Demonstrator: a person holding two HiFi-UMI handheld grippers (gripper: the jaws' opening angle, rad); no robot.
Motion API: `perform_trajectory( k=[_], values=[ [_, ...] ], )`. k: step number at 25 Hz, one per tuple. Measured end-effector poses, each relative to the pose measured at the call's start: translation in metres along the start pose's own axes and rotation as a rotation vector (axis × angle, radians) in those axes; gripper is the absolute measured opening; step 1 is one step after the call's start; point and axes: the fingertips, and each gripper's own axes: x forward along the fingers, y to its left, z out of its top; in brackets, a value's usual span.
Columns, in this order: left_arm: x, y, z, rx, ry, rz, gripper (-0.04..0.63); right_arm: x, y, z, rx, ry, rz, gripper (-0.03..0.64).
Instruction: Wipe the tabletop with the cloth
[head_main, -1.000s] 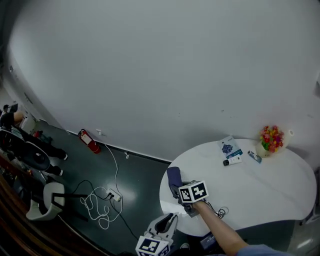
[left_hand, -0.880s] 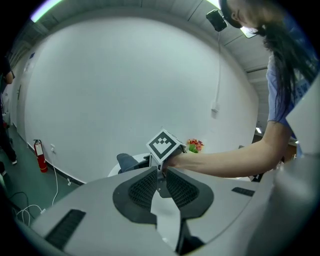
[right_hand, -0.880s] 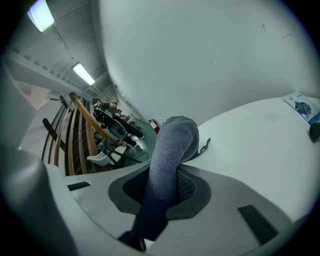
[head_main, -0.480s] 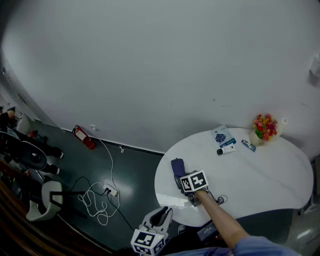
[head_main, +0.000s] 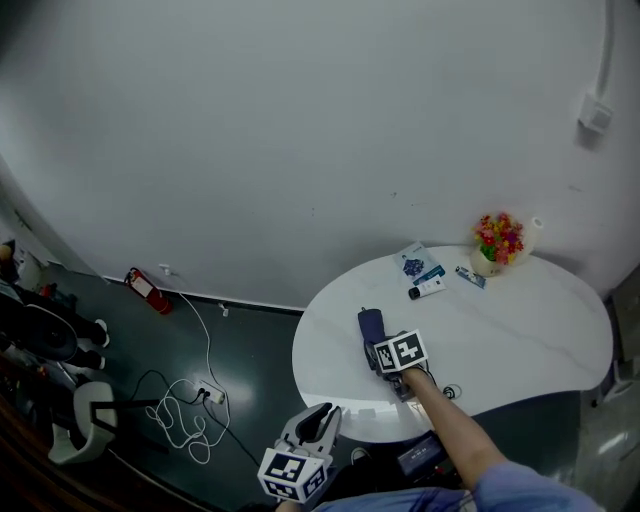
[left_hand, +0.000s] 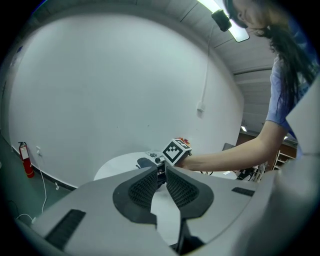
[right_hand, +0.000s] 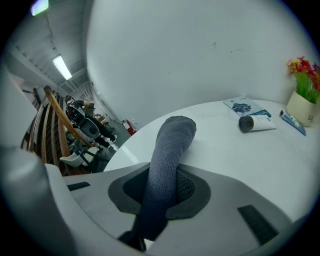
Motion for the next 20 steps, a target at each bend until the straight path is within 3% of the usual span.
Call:
perform_trajectory(
  k=[10,20],
  values=[
    [0.047,-0.052,0.006,0.061,0.047,-0.132,0.061,-0.05,-0.084,-0.015,0.066,-0.025,-0.082,0.071],
    [0.146,-0.129,0.011,0.007,0.056,-0.122,0.061,-0.125,-0.235,-0.043,0.102,-0.018,-0.144,0.071]
  ],
)
